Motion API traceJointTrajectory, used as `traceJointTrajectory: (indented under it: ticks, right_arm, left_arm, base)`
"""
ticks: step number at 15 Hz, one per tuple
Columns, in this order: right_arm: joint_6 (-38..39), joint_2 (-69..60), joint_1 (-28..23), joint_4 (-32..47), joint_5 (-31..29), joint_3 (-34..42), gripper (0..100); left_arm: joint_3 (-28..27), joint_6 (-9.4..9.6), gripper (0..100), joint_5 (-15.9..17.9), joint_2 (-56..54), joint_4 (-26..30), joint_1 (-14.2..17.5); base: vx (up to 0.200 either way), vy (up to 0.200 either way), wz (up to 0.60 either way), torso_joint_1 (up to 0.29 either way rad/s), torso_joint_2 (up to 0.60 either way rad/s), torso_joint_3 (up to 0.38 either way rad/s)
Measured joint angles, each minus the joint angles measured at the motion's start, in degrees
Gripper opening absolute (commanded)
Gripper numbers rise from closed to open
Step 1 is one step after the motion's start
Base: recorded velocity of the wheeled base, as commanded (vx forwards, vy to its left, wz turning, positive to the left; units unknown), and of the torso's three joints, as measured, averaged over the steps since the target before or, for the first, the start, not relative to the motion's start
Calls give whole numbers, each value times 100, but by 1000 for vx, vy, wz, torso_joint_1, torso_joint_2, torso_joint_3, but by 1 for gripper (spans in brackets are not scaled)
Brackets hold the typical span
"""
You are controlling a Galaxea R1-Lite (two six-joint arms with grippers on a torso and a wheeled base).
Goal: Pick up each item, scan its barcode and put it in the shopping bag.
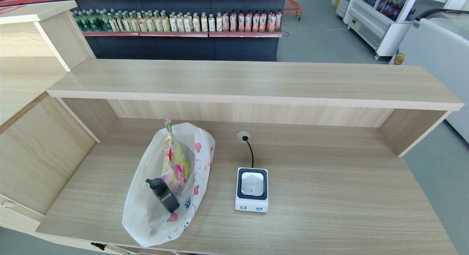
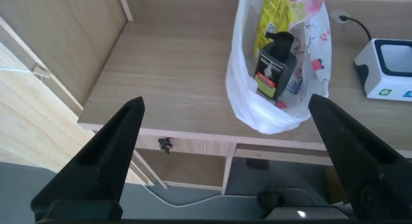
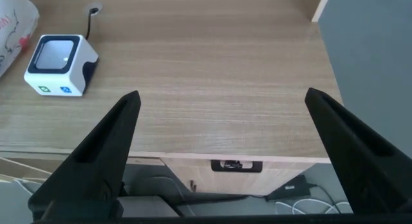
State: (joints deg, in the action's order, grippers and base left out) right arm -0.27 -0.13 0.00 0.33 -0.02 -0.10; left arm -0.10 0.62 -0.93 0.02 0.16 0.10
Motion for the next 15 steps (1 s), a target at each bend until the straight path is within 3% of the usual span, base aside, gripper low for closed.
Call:
traceJointTrajectory:
  ticks: [1,2,15]
  right_arm:
    - [20,0,-7,2,2,0,100]
    - [34,0,-2,2,0,0,0]
    - [13,2,0,2,0,0,0]
  left_arm:
    - [0,0,100,-2,0,5,-10]
    - [0,0,100,-2,0,2,-5]
    - [0,0,100,-2,0,2,0]
  base:
    - [0,0,0,0,0,0]
    - [0,0,0,0,0,0]
    - [0,0,0,0,0,0]
